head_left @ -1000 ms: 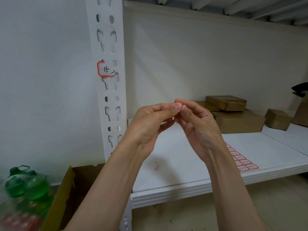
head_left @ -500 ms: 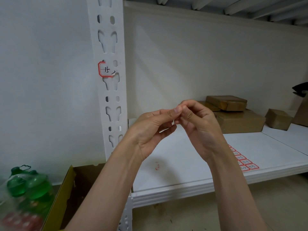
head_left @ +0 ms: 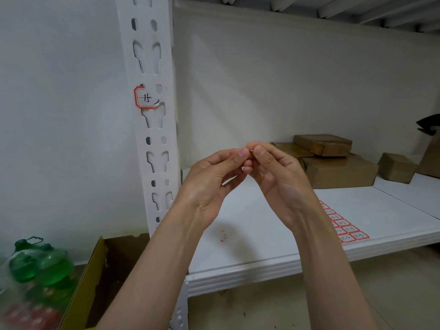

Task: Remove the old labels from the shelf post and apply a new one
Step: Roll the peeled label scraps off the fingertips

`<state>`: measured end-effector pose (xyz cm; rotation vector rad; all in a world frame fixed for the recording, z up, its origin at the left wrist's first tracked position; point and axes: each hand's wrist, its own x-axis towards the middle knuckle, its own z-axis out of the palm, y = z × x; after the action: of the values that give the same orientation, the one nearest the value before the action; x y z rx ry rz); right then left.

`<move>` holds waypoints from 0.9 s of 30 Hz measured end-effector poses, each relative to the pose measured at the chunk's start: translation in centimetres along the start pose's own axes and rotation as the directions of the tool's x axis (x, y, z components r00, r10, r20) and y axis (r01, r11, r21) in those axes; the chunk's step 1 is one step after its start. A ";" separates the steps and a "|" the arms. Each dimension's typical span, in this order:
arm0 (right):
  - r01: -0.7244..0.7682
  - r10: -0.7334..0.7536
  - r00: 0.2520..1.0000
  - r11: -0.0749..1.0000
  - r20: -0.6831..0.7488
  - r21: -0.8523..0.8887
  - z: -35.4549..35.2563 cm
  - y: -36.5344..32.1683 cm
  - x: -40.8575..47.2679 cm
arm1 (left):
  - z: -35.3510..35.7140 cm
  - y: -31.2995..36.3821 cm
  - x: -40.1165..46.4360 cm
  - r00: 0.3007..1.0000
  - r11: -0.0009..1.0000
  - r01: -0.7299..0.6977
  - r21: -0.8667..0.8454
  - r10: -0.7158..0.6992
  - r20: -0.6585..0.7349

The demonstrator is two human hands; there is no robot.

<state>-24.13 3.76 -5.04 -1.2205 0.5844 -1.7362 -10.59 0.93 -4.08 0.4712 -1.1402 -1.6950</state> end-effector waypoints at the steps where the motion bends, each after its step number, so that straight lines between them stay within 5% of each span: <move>1: -0.001 0.001 1.000 1.000 0.007 0.010 0.0 -0.1 0.0 | 0.1 0.0 -0.1 1.000 1.000 0.004 -0.009 -0.004 0.007; 27: 0.012 -0.014 0.999 0.999 -0.045 -0.048 -0.1 -0.8 -0.2 | 0.0 -0.3 0.2 0.998 0.999 0.035 -0.034 -0.034 0.044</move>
<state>-24.50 4.29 -4.57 -1.2223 0.6495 -1.7738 -10.85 0.82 -4.31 0.4366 -1.1383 -1.7596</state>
